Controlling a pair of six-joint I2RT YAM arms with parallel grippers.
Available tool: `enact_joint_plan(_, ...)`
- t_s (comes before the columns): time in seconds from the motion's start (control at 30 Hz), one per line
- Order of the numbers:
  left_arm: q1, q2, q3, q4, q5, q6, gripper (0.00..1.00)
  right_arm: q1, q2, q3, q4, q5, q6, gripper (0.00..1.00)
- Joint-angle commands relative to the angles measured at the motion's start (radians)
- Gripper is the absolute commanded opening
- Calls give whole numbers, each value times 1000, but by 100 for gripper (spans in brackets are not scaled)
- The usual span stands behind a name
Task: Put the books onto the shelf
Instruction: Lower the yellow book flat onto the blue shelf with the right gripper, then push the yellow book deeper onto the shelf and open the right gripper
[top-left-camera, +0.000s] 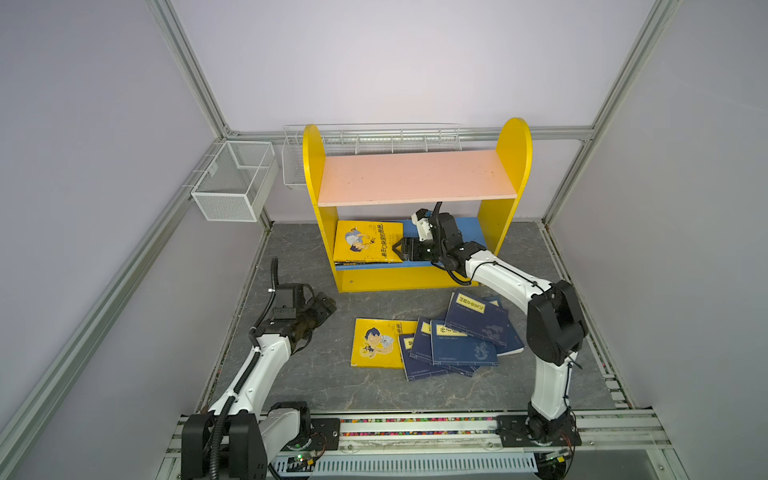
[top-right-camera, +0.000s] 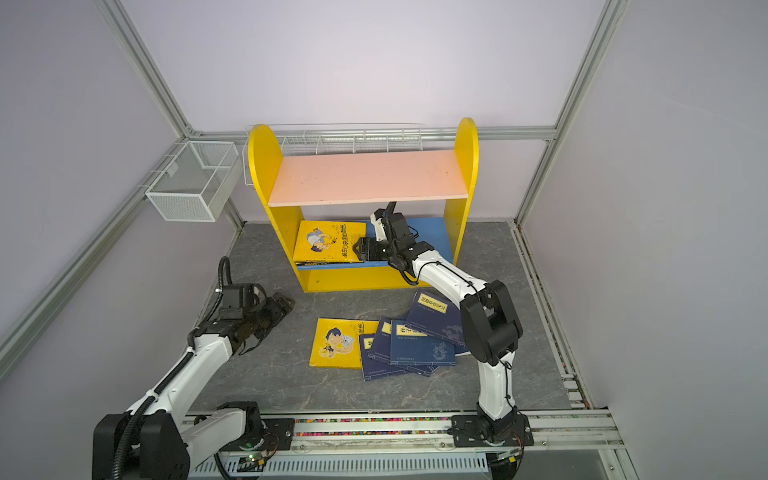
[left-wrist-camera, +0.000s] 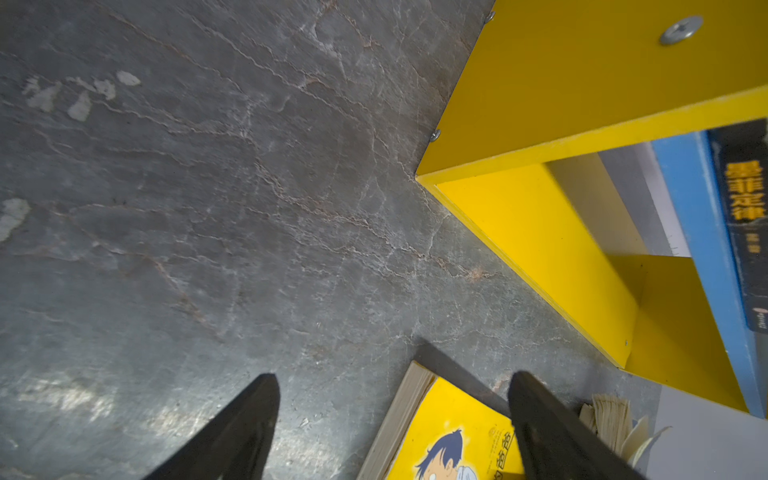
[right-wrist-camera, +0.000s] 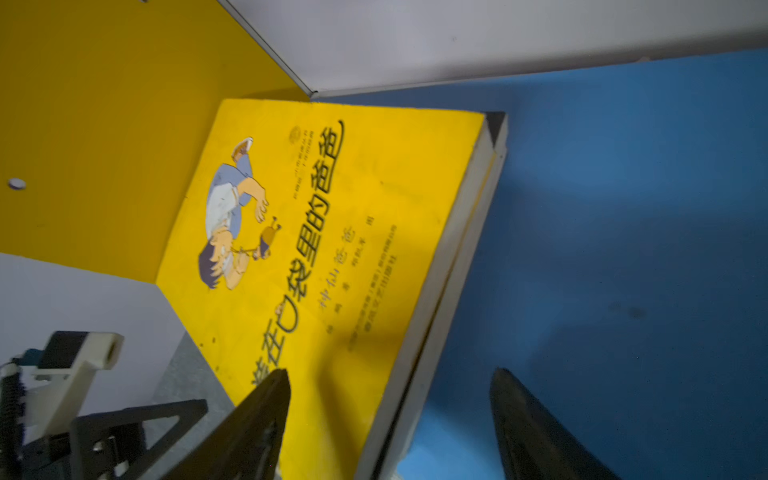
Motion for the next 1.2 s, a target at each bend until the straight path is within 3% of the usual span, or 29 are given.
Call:
enact_joint_plan(0.0,3,10,33,-13,10,14,87,16,-102,-13,-10,37,-171,81)
enact_joint_plan(0.33,3,17,33,-12,14,10,87,65,-119,-39,-120,14,-382,81)
enact_joint_plan(0.73,3,14,38,-26,9,12,87,69,-14,90,-193,65,-434,81)
enact_joint_plan(1.17,3,24,39,-24,13,11,87,79,11,82,-229,58,-448,81)
